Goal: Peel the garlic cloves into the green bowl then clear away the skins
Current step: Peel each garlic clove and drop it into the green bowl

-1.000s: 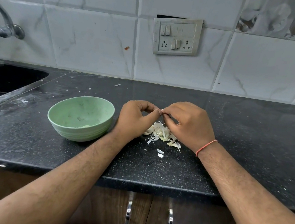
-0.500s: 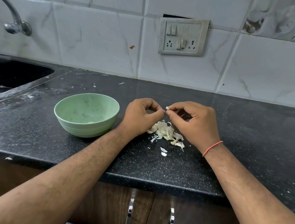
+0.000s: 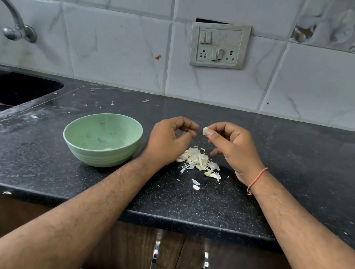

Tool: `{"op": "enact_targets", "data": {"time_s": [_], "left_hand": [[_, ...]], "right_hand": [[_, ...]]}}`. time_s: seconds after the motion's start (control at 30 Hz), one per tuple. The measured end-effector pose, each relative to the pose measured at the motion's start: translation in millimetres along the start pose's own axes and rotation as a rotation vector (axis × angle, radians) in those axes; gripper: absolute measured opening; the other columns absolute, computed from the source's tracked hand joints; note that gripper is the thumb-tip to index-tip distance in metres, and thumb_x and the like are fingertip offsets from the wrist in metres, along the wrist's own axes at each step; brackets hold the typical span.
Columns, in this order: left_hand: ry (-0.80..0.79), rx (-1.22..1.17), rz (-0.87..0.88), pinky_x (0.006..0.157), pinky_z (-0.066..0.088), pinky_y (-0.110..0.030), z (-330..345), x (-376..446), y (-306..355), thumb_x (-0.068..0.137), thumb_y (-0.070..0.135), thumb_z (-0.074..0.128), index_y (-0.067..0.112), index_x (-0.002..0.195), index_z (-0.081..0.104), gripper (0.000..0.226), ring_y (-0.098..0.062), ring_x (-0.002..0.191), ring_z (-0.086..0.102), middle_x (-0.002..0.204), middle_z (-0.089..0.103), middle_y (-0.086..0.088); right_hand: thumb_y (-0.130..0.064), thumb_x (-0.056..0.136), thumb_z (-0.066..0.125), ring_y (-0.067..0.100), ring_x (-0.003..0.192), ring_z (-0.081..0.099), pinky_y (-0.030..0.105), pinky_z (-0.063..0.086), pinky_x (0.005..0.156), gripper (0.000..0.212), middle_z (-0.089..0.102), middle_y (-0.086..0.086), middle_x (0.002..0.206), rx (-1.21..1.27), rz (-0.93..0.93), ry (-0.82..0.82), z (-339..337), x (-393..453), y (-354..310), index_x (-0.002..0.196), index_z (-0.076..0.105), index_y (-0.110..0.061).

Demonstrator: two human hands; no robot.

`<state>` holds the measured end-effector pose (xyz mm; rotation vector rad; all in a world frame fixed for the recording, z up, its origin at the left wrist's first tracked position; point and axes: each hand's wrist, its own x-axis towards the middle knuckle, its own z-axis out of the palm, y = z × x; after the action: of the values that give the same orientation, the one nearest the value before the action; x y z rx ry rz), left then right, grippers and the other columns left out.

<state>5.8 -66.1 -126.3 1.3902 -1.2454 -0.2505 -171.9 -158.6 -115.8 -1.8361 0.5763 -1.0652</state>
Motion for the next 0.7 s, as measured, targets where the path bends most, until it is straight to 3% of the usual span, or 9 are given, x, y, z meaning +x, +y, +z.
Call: {"op": "enact_targets", "data": {"time_s": [0.13, 0.3, 0.6, 0.7], "left_hand": [[-0.047, -0.011, 0.078, 0.047, 0.041, -0.024, -1.1, -3.1, 2.2, 0.092, 0.023, 0.078, 0.032, 0.098, 0.078, 0.01, -0.017, 0.046, 0.052, 0.095, 0.079, 0.012], [-0.039, -0.009, 0.094, 0.052, 0.045, -0.026, -1.5, -1.7, 0.4, 0.092, 0.036, 0.082, 0.032, 0.097, 0.078, 0.007, -0.019, 0.049, 0.056, 0.095, 0.078, 0.014], [-0.096, 0.049, 0.105, 0.044, 0.031, -0.015, 0.9, -4.8, 1.4, 0.097, 0.022, 0.076, 0.026, 0.094, 0.069, 0.009, -0.003, 0.04, 0.041, 0.071, 0.067, 0.024], [-0.114, 0.061, 0.128, 0.043, 0.032, -0.02, 0.7, -5.3, 0.6, 0.099, 0.021, 0.074, 0.025, 0.095, 0.067, 0.008, -0.007, 0.042, 0.043, 0.074, 0.07, 0.014]], "right_hand": [[-0.014, 0.098, 0.076, 0.015, 0.087, 0.065, 0.032, 0.059, 0.063, 0.004, 0.075, 0.007, 0.095, -0.005, -0.015, -0.017, 0.5, 0.4, 2.5, 0.101, 0.079, -0.013], [-0.01, 0.099, 0.074, 0.014, 0.083, 0.065, 0.03, 0.059, 0.062, 0.004, 0.076, 0.011, 0.097, -0.05, -0.068, -0.032, 0.0, -1.4, 2.0, 0.1, 0.078, -0.01], [-0.011, 0.098, 0.076, 0.02, 0.084, 0.071, 0.034, 0.062, 0.065, 0.004, 0.078, 0.007, 0.094, -0.088, -0.119, -0.065, -0.9, -4.2, 3.1, 0.101, 0.078, -0.012], [-0.011, 0.098, 0.076, 0.022, 0.082, 0.071, 0.037, 0.063, 0.064, 0.005, 0.078, 0.011, 0.092, -0.057, -0.103, -0.067, 0.6, -4.9, 3.7, 0.101, 0.078, -0.013]]}}
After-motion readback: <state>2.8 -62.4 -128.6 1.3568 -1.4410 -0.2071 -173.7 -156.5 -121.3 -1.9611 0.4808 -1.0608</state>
